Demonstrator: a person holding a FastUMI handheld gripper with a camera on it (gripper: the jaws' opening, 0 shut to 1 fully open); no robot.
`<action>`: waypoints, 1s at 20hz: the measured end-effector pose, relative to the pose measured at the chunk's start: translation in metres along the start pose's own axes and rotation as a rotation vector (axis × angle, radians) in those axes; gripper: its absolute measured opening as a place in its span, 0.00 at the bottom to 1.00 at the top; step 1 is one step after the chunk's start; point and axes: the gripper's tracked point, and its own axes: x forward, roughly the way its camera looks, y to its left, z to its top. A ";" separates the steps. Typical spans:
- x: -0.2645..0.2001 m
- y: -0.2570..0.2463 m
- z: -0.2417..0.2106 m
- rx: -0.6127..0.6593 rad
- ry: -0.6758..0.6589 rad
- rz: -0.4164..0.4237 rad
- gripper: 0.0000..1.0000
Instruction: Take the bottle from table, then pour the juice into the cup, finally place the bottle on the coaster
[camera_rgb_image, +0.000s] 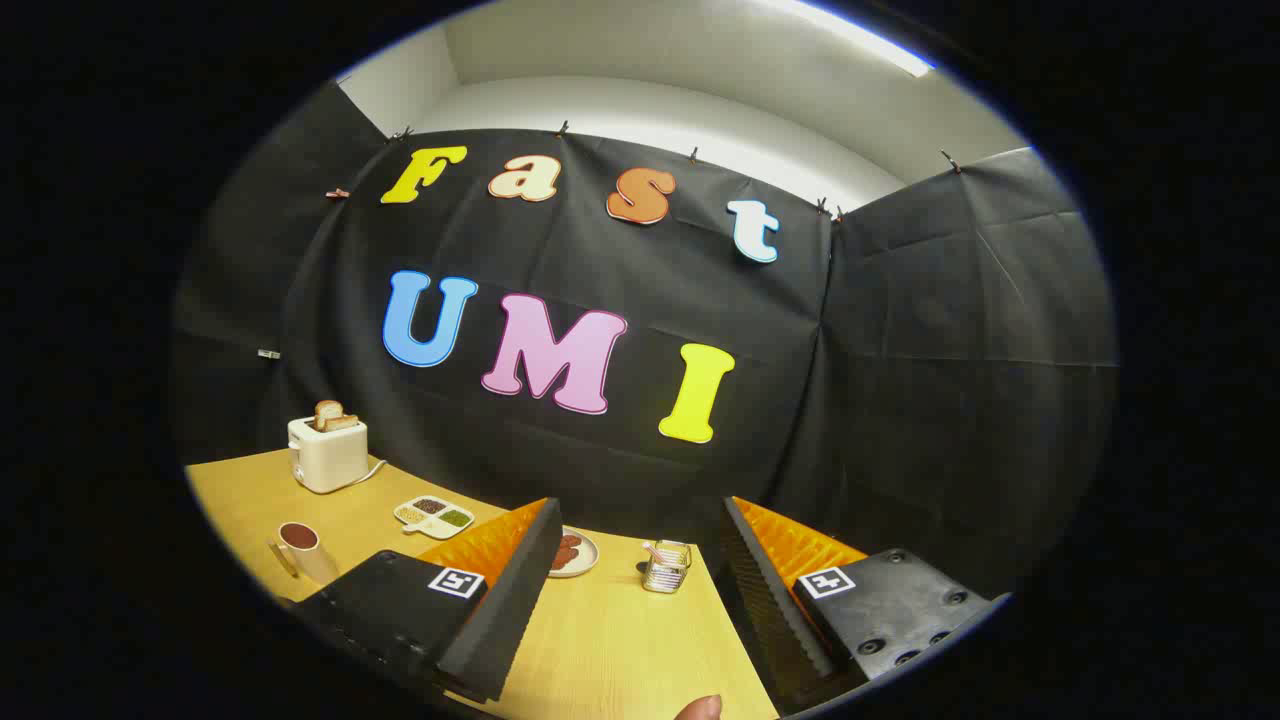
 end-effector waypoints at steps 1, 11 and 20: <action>0.001 0.001 -0.001 0.003 0.002 0.005 0.98; -0.001 0.005 -0.004 0.002 0.009 0.027 0.98; -0.006 0.010 -0.005 0.010 0.010 0.041 0.98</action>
